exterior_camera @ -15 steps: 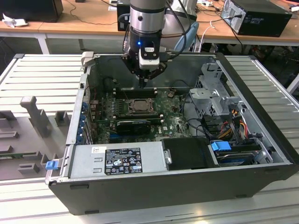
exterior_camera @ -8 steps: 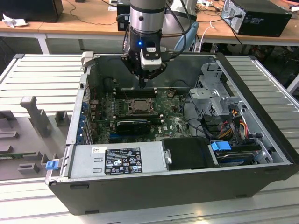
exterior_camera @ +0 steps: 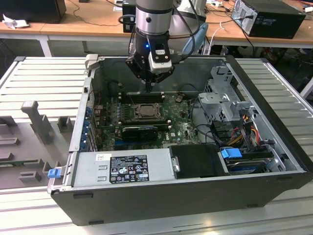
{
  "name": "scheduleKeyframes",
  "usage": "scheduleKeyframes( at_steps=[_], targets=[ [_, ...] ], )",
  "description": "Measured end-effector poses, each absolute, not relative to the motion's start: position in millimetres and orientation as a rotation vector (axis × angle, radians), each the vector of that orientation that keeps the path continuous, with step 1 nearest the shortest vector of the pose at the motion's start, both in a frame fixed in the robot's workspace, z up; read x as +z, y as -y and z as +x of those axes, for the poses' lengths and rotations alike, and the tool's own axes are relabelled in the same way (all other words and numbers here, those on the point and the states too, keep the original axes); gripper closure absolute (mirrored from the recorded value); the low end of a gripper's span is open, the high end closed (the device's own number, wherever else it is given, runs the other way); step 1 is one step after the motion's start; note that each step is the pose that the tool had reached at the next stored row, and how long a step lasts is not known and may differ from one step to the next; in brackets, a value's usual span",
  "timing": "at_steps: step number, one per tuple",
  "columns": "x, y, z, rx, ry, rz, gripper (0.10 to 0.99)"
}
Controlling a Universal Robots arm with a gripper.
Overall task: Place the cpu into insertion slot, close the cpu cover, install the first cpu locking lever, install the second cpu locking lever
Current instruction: 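Install the first cpu locking lever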
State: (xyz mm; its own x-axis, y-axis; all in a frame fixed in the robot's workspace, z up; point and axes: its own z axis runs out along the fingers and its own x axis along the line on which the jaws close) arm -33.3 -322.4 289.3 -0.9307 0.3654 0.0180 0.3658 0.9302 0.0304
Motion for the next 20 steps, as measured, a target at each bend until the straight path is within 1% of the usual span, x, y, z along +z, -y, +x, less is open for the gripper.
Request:
scheduleKeyframes(
  at_steps=[11,20],
  targets=[
    [289.2,322.4,-34.2,-0.051,3.098,-0.431,0.980],
    [288.4,322.4,-34.2,-0.048,3.125,0.021,0.980]
  ],
)
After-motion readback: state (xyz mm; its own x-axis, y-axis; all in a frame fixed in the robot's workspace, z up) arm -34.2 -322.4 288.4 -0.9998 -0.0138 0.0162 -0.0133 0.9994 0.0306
